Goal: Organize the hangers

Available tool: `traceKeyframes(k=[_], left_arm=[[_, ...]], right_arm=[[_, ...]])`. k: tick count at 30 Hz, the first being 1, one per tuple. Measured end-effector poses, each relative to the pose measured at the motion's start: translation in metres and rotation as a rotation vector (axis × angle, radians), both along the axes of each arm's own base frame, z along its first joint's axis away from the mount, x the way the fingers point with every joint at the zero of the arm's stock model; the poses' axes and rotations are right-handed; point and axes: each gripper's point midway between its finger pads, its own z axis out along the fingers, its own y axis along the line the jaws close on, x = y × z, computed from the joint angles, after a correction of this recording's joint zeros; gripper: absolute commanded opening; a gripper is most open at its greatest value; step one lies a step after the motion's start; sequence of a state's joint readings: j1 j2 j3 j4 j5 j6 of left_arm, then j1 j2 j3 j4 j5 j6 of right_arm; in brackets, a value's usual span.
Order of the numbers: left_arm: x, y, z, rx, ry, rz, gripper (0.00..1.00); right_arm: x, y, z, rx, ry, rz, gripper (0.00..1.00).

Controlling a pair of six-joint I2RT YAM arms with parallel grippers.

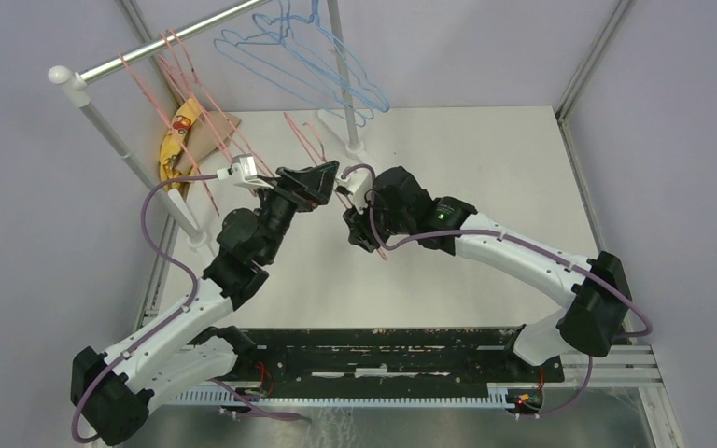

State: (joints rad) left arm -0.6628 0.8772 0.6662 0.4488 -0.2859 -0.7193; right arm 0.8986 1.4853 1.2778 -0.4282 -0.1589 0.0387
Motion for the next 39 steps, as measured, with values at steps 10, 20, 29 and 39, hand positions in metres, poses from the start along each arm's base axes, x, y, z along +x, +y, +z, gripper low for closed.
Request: traceKeyframes(k=[10,20,29,39], left_arm=[[0.006,-0.006,0.005,-0.015,-0.011,-0.006,0.50],[0.005,-0.020,-0.001,0.010,-0.009,-0.055,0.03],[0.005,-0.019,0.000,0.006,-0.012,-0.050,0.03],[0.012,0.005,0.009,-0.022,-0.022,0.064,0.03]], right_arm=[[-0.027,0.014,0.000,-0.011,-0.003,0.078,0.01],[-0.031,0.013,0.015,0.014,-0.037,0.072,0.01],[-0.029,0.009,0.018,0.011,-0.053,0.053,0.61],[-0.029,-0.038,0.057,0.056,-0.207,-0.071,1.00]])
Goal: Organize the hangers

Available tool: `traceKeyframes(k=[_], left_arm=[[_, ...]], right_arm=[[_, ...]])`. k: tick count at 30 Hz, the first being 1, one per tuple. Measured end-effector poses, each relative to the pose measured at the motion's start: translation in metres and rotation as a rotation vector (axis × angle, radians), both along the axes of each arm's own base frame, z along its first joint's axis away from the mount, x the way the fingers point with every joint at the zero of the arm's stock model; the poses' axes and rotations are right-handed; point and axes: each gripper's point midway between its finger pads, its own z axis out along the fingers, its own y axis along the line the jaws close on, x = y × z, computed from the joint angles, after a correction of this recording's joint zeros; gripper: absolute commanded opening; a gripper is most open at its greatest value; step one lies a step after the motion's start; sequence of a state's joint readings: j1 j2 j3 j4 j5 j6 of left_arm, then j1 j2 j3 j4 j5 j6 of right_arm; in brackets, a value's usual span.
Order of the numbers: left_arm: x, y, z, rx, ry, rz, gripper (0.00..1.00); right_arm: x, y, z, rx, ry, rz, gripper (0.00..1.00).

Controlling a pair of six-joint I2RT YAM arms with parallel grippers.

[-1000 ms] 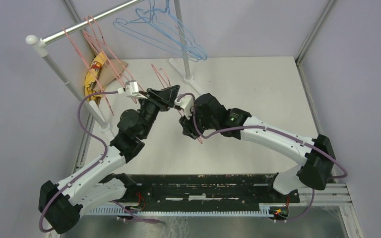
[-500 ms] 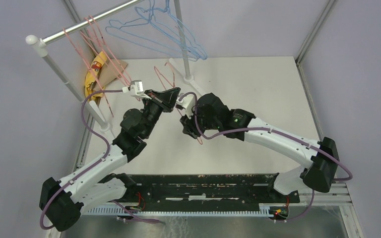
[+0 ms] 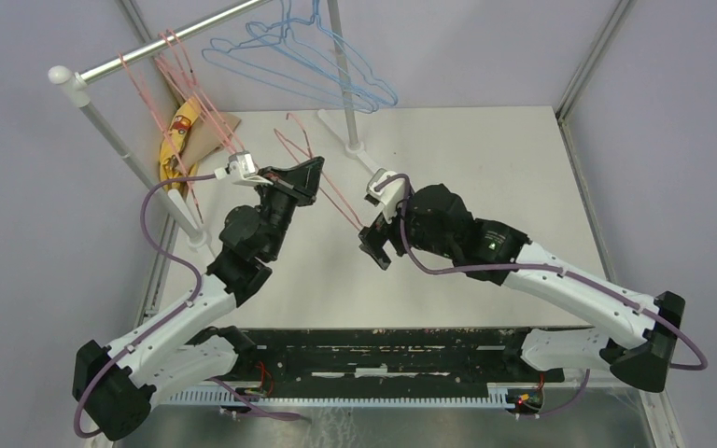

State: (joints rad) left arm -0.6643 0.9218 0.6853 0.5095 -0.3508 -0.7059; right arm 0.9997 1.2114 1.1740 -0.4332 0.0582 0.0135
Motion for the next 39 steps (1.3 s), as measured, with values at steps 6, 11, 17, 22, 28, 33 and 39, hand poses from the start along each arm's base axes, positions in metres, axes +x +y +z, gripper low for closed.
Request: traceKeyframes(k=[6,11,17,22,28,33,39], left_arm=[[0.002,0.002,0.002,0.000,-0.004,0.017,0.03],[0.005,0.000,0.009,-0.001,-0.010,0.018,0.03],[0.007,0.000,0.016,0.020,-0.027,0.028,0.03],[0.007,0.000,0.017,0.022,-0.029,0.030,0.19],[-0.001,-0.009,0.021,0.031,-0.052,-0.038,0.99],[-0.019,-0.012,0.029,0.043,-0.075,-0.114,0.99],[-0.045,0.003,0.029,0.047,-0.098,-0.147,0.99]], right_arm=[[-0.001,-0.003,0.015,0.039,-0.026,-0.004,0.92],[-0.001,0.002,0.003,0.018,0.001,0.002,0.48],[0.005,0.004,-0.015,-0.017,0.046,-0.037,0.01],[0.012,0.001,-0.013,-0.012,0.032,-0.074,0.01],[0.017,0.001,-0.014,-0.027,0.007,-0.085,0.01],[0.024,0.010,-0.022,-0.063,-0.001,-0.072,0.01],[0.038,0.034,-0.003,-0.046,-0.042,-0.037,0.01]])
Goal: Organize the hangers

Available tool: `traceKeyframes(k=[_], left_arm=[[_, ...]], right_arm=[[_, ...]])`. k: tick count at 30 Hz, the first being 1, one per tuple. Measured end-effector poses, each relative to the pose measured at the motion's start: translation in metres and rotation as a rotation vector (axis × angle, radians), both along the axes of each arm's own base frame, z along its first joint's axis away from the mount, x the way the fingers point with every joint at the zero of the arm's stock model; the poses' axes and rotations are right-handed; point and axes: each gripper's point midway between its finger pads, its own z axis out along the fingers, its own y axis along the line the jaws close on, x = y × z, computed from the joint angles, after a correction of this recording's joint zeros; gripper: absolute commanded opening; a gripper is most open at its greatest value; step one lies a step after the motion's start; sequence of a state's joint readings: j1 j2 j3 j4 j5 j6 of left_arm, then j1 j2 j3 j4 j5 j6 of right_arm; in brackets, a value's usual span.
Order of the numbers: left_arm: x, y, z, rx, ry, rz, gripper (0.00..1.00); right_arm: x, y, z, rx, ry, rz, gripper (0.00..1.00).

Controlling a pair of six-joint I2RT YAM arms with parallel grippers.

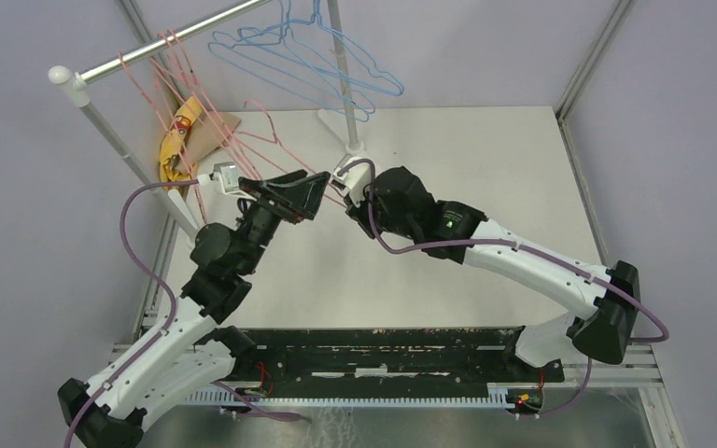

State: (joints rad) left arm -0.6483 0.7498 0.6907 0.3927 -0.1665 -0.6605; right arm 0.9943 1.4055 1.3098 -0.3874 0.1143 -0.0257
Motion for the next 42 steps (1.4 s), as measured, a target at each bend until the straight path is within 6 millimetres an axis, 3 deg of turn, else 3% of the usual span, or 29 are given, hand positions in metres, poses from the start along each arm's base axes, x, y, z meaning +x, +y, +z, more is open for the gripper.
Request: traceKeyframes(k=[7,13,20,33,38,42], left_arm=[[-0.031,-0.007,-0.029,0.060,0.012,-0.121,0.99],[-0.035,-0.013,-0.059,0.126,0.070,-0.164,0.99],[-0.034,-0.016,-0.091,0.192,0.130,-0.177,0.99],[-0.034,-0.016,-0.112,0.229,0.168,-0.177,0.99],[-0.036,-0.016,-0.118,0.239,0.180,-0.186,0.99],[-0.039,-0.016,-0.125,0.248,0.192,-0.194,0.99]], right_arm=[[0.035,0.029,0.034,0.041,-0.067,-0.015,0.01],[0.065,0.044,0.048,0.029,-0.117,-0.053,0.01],[0.087,0.052,0.050,0.028,-0.133,-0.080,0.01],[0.129,0.086,0.090,0.112,-0.211,-0.113,0.01],[0.147,0.105,0.089,0.129,-0.217,-0.110,0.01],[0.163,0.119,0.076,0.121,-0.202,-0.107,0.03]])
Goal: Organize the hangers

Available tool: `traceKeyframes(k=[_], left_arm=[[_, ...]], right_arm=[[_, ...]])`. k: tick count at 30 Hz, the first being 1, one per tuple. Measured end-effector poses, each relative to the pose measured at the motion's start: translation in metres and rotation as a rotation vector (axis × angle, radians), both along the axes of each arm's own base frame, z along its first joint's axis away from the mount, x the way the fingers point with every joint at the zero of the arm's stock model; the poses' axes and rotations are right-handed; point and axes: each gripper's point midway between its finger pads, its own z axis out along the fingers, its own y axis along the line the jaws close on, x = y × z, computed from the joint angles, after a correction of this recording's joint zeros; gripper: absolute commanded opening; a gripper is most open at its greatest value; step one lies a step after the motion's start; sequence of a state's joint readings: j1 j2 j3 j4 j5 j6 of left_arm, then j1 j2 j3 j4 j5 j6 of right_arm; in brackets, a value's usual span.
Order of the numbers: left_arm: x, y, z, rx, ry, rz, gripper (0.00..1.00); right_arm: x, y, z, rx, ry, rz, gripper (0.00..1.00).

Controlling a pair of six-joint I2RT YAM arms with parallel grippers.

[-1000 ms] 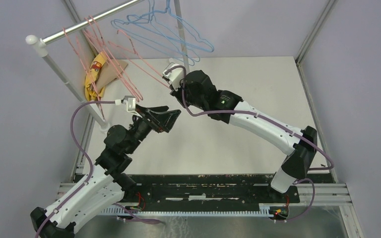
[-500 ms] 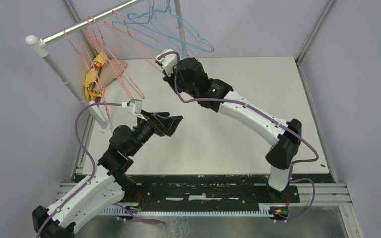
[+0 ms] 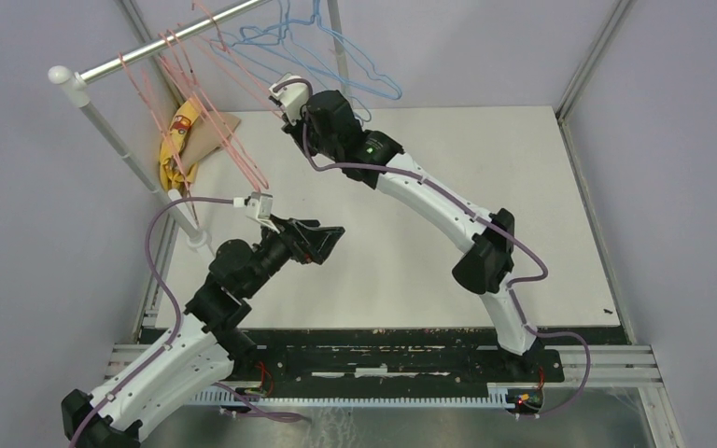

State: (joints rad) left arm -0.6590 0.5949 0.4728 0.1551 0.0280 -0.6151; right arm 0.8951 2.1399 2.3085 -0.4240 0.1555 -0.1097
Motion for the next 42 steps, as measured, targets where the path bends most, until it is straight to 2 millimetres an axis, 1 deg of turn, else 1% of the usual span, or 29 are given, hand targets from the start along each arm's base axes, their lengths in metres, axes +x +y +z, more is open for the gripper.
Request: traceKeyframes(k=[2,3,5,6,7,9,11,13,15,16,19,21,24,27,29,31,34,35,38,40,42], left_arm=[[-0.001,0.001,-0.005,0.007,0.010,0.001,0.99],[-0.001,0.001,-0.006,0.010,0.014,0.002,0.99],[-0.001,0.001,-0.012,0.021,0.027,0.004,0.99],[0.000,0.001,-0.014,0.025,0.032,0.005,0.99],[0.000,0.001,-0.017,0.031,0.040,0.008,0.99],[0.003,0.002,-0.022,0.043,0.055,0.018,0.99],[0.006,0.002,-0.028,0.056,0.069,0.027,0.99],[0.008,0.001,-0.036,0.075,0.090,0.034,0.99],[0.011,0.001,-0.042,0.090,0.107,0.041,0.99],[0.012,0.001,-0.044,0.094,0.111,0.045,0.99],[0.015,0.002,-0.049,0.106,0.124,0.057,0.99],[0.017,0.001,-0.055,0.120,0.138,0.065,0.99],[0.022,0.002,-0.068,0.146,0.164,0.084,0.99],[0.028,0.006,-0.084,0.176,0.192,0.122,0.99],[0.032,0.010,-0.097,0.202,0.215,0.153,0.99],[0.037,0.013,-0.111,0.237,0.237,0.181,0.99],[0.044,0.015,-0.127,0.280,0.262,0.207,0.99],[0.045,0.015,-0.133,0.294,0.267,0.210,0.99],[0.051,0.016,-0.151,0.332,0.283,0.226,0.99],[0.052,0.016,-0.163,0.353,0.292,0.228,0.99],[0.052,0.016,-0.174,0.373,0.304,0.227,0.99]], right_arm=[[0.007,0.003,-0.011,-0.011,0.017,-0.004,0.04],[0.010,0.003,-0.017,-0.017,0.027,-0.006,0.07],[0.015,0.003,-0.027,-0.023,0.045,-0.007,0.14],[0.016,0.003,-0.029,-0.021,0.051,-0.008,0.19],[0.017,0.002,-0.032,-0.020,0.058,-0.013,0.27],[0.018,0.000,-0.036,-0.015,0.064,-0.022,0.46],[0.017,-0.007,-0.048,-0.026,0.084,-0.042,0.62],[0.013,-0.018,-0.067,-0.058,0.106,-0.069,0.78],[0.009,-0.030,-0.080,-0.083,0.119,-0.099,0.97],[0.007,-0.037,-0.084,-0.094,0.123,-0.113,1.00],[0.000,-0.054,-0.083,-0.103,0.119,-0.147,1.00],[-0.004,-0.063,-0.073,-0.087,0.105,-0.167,1.00],[-0.017,-0.084,-0.059,-0.058,0.091,-0.197,1.00],[-0.031,-0.108,-0.060,-0.054,0.090,-0.230,1.00],[-0.039,-0.126,-0.073,-0.074,0.106,-0.263,1.00],[-0.045,-0.142,-0.096,-0.106,0.143,-0.290,1.00],[-0.049,-0.176,-0.143,-0.159,0.228,-0.342,1.00],[-0.051,-0.192,-0.163,-0.178,0.266,-0.364,1.00],[-0.062,-0.233,-0.207,-0.214,0.355,-0.425,1.00],[-0.069,-0.254,-0.227,-0.227,0.400,-0.463,1.00],[-0.074,-0.261,-0.237,-0.231,0.423,-0.479,1.00]])
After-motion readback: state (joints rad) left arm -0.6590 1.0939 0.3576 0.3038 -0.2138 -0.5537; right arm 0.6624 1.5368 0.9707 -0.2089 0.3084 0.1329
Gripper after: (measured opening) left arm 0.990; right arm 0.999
